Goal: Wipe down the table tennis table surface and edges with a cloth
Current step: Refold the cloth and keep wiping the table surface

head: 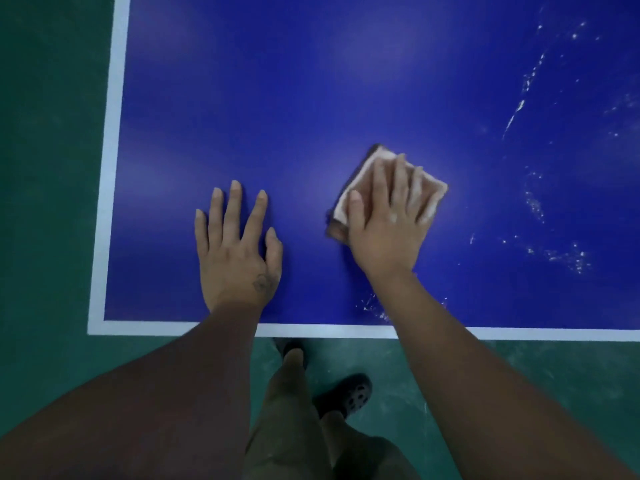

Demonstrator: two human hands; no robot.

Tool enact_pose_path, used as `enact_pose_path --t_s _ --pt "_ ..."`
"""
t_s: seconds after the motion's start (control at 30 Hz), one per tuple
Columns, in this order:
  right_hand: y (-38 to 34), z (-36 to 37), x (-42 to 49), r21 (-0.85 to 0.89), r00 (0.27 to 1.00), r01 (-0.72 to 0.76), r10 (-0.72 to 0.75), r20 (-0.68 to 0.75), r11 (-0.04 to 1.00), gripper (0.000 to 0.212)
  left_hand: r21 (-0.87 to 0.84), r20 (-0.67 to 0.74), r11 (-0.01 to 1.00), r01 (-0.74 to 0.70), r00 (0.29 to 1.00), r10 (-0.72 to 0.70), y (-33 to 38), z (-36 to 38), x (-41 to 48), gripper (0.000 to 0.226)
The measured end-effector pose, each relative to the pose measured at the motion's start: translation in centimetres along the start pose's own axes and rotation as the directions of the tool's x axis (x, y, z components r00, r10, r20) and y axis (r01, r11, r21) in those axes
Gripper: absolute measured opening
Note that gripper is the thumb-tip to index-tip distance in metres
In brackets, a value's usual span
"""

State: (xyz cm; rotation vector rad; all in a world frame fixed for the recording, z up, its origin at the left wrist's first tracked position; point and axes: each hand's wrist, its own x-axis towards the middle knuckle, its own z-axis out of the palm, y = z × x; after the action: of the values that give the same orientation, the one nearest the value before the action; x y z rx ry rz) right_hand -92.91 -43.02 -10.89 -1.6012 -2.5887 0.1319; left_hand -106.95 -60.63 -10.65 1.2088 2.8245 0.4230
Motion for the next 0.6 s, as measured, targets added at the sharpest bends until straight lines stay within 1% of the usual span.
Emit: enact_pose_path --t_s 0.07,0.13,0.2,0.23,0.3,0.33,0.4,0.43,0.47,0.5,0.53,0.6 --pt "-0.2 0.3 -3.1 0.020 0.982 0.189 -0.189 -0.018 0.982 0.062 -0.006 -0.016 1.000 0.000 1.000 0.000 0.0 -0.1 0.0 0.058" --pt "1.5 0.0 -7.2 0.062 0.940 0.340 -0.340 -0.013 0.938 0.062 -0.014 -0.014 1.000 0.005 1.000 -0.006 0.1 -0.2 0.0 0.058" --pt "4.6 -0.6 -10.6 0.082 0.907 0.417 -0.420 0.022 0.905 0.063 -0.016 -0.005 1.000 0.016 1.000 -0.016 0.2 -0.3 -0.1 0.058" --pt "6.5 -1.0 -11.8 0.080 0.899 0.430 -0.435 0.048 0.899 0.063 -0.011 -0.003 1.000 0.019 1.000 -0.019 0.2 -0.4 -0.1 0.058" --pt "10.2 -2.0 -13.3 0.063 0.910 0.404 -0.408 0.077 0.913 0.063 -0.010 0.000 1.000 0.021 1.000 -0.021 0.4 -0.5 -0.2 0.058" --pt "11.7 -2.4 -13.5 0.050 0.929 0.359 -0.362 0.078 0.932 0.062 -0.006 0.006 1.000 0.023 1.000 -0.023 0.3 -0.6 -0.2 0.058" --pt "13.1 -2.8 -13.5 0.012 0.979 0.197 -0.197 0.049 0.980 0.062 0.004 0.010 1.000 0.024 1.000 -0.024 0.5 -0.6 -0.3 0.058" --pt "12.6 -2.6 -13.2 0.000 0.995 0.099 -0.099 0.023 0.995 0.062 0.007 0.004 1.000 0.023 1.000 -0.023 0.5 -0.6 -0.3 0.058" --pt "11.4 -2.5 -12.7 -0.003 1.000 0.021 -0.021 0.003 1.000 0.062 0.007 0.000 1.000 0.020 1.000 -0.020 0.5 -0.7 -0.3 0.058" --pt "9.8 -2.2 -12.4 0.004 1.000 -0.014 0.014 -0.002 1.000 0.063 0.004 -0.002 1.000 0.017 1.000 -0.017 0.6 -0.7 -0.3 0.057" --pt "8.0 -1.7 -12.2 0.016 1.000 0.008 -0.008 0.005 1.000 0.063 0.001 -0.003 1.000 0.016 1.000 -0.016 0.7 -0.8 -0.4 0.057" --pt "5.3 -0.8 -12.9 0.046 0.986 0.169 -0.169 0.009 0.985 0.062 0.003 -0.007 1.000 0.018 1.000 -0.018 0.7 -0.9 -0.4 0.057"
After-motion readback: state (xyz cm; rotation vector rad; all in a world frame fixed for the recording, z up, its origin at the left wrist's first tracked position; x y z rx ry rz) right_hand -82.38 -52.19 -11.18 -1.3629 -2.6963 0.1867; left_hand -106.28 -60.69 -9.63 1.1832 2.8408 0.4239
